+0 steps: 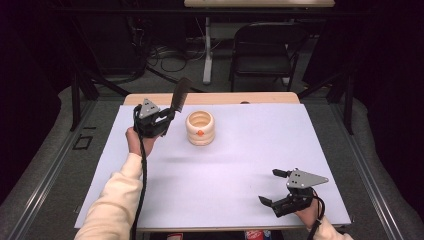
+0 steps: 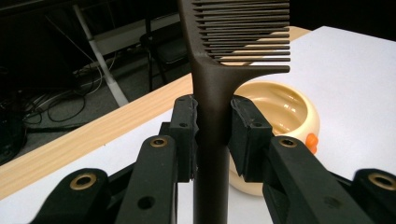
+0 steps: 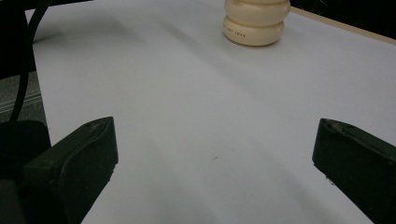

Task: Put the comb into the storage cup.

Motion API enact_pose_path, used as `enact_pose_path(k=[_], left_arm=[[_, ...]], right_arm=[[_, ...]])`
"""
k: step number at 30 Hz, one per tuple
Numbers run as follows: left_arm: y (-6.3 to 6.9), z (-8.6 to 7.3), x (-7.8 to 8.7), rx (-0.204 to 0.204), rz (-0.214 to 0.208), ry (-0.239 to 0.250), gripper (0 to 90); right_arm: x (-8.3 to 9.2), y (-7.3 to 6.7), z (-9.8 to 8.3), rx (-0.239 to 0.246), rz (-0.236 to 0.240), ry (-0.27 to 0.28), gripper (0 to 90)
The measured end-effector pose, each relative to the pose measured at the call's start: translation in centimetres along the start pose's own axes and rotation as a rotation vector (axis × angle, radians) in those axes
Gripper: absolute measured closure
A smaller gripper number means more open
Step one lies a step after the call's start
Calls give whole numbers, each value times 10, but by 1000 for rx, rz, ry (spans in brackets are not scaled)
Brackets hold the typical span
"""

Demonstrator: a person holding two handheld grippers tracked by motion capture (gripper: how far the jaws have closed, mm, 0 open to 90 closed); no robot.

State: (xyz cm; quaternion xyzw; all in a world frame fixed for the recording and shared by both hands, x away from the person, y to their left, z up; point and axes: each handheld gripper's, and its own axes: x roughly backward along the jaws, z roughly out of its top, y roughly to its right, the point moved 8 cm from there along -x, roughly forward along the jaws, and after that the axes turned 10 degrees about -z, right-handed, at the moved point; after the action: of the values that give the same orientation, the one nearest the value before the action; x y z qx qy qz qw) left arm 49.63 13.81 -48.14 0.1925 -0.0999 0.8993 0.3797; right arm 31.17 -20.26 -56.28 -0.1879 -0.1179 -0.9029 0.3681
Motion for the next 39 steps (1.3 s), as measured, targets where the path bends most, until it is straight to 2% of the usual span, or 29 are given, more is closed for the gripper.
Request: enact_pose_path(k=[19,24,39], left_arm=[[-4,17,-2,8,11,26,725],[-4,22,-3,-1,13,29,725],[-2,32,-13,-4,18,55,725]], right_arm=[[0,0,0,0,-1,2,0],[0,0,0,1,0,2,0],[0,0,0,-2,-1,6,0]])
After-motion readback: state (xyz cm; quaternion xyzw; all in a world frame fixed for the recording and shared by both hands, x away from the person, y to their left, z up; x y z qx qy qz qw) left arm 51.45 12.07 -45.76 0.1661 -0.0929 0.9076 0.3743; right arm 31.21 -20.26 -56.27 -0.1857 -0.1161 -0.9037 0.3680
